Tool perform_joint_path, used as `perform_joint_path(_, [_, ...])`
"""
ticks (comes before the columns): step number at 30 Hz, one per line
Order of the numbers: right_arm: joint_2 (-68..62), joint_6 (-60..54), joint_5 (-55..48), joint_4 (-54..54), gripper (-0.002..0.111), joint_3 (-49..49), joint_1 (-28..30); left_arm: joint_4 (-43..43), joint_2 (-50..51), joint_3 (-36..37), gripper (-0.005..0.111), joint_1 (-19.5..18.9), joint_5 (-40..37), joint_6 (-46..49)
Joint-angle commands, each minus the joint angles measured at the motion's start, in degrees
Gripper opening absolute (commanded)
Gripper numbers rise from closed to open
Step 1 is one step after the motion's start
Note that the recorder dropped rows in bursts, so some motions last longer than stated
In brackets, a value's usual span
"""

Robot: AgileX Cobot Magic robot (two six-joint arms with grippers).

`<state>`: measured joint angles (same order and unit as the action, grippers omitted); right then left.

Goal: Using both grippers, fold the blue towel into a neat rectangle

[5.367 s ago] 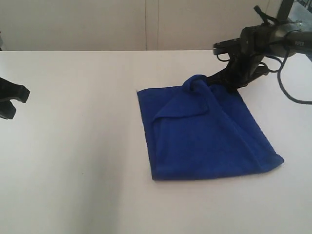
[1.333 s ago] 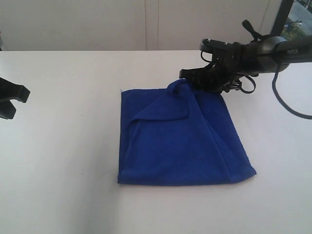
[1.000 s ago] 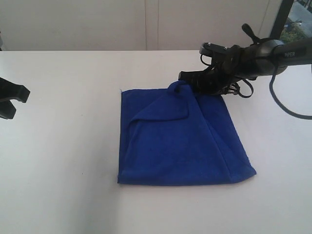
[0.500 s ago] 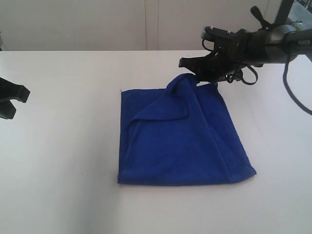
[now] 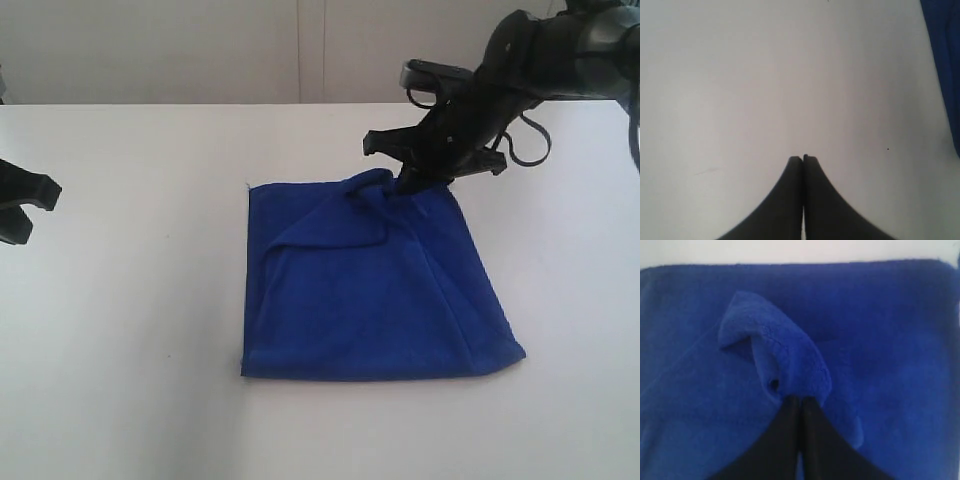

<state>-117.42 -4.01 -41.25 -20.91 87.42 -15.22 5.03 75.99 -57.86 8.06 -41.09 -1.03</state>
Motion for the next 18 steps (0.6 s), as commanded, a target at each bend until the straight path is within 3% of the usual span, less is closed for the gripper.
perform_joint_path(1, [0.7, -0.8, -1.4, -0.2, 0.0, -0.1, -2.3, 0.7, -0.6, 0.2, 0.0, 0.1, -0.5, 0.0])
perform_joint_path(5, [0.1, -0.7, 0.2, -0.1, 0.004, -0.1, -3.0, 0.7, -0.6, 0.2, 0.0, 0.1, -0.5, 0.0])
perform_joint_path(7, [-0.2, -0.2, 0.8, 0.2, 0.02, -0.1, -3.0, 0.7, -0.6, 0.2, 0.0, 0.1, -0.5, 0.0])
perform_joint_path(9, [-0.1, -0.2, 2.6, 0.2, 0.027, -0.1, -3.0, 0.7, -0.6, 0.2, 0.0, 0.1, -0.5, 0.0])
perform_joint_path(13, [2.3, -0.2, 3.6, 9.6, 0.028, 0.0, -2.9, 0.7, -0.6, 0.2, 0.0, 0.1, -0.5, 0.0])
perform_joint_path(18, [4.9, -0.5, -3.7, 19.6, 0.028, 0.0, -2.9, 0.7, -0.6, 0.2, 0.0, 0.1, -0.5, 0.0])
